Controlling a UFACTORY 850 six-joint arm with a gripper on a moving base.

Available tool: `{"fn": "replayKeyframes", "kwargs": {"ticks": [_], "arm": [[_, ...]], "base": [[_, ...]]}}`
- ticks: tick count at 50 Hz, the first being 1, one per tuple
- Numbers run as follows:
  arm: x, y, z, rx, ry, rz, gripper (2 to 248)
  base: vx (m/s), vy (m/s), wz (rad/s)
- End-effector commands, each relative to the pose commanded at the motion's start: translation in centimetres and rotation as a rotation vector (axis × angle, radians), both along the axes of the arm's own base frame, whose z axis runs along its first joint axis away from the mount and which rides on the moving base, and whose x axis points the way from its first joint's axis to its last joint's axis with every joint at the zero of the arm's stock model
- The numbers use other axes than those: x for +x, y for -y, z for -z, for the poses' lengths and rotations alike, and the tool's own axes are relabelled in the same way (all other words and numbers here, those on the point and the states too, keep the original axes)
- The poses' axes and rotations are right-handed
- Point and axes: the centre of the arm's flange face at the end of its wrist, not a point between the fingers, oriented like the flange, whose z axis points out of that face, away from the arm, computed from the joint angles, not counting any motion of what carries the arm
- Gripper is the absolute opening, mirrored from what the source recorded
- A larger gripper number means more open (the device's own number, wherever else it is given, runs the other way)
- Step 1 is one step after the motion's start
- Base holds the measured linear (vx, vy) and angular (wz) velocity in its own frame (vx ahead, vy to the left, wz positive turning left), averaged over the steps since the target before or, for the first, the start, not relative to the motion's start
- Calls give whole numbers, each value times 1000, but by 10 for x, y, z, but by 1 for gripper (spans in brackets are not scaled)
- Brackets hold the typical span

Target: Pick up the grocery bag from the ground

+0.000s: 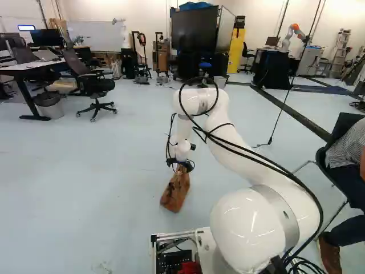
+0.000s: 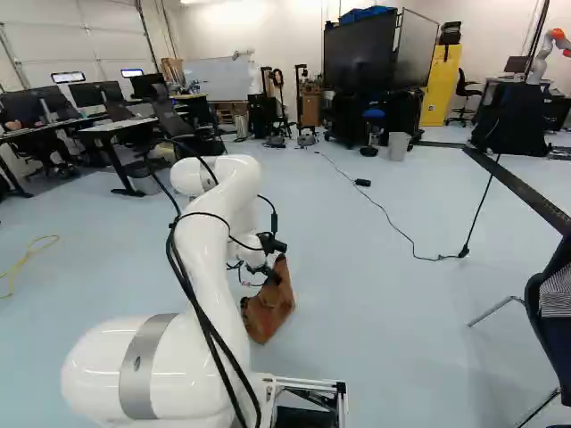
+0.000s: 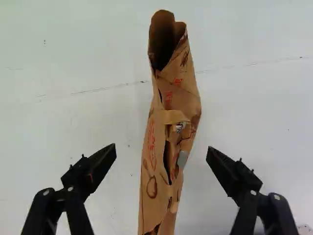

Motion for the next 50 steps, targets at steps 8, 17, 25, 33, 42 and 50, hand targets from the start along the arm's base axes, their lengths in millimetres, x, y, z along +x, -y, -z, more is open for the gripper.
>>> {"fn": "replayKeyframes", "kwargs": {"ticks": [8, 17, 25, 33, 42, 50], "arm": [[1, 0, 12, -1, -4, 0, 247], [1, 0, 25, -1, -9, 0, 247], [2, 0, 37, -2, -12, 0, 247], [2, 0, 49, -2, -16, 0, 247], [2, 0, 63, -3, -19, 0, 247], [2, 0, 75, -3, -21, 0, 247]], "base": [[0, 0, 0], [0, 0, 0], [0, 0, 0], [0, 0, 0], [0, 0, 0], [0, 0, 0]]}}
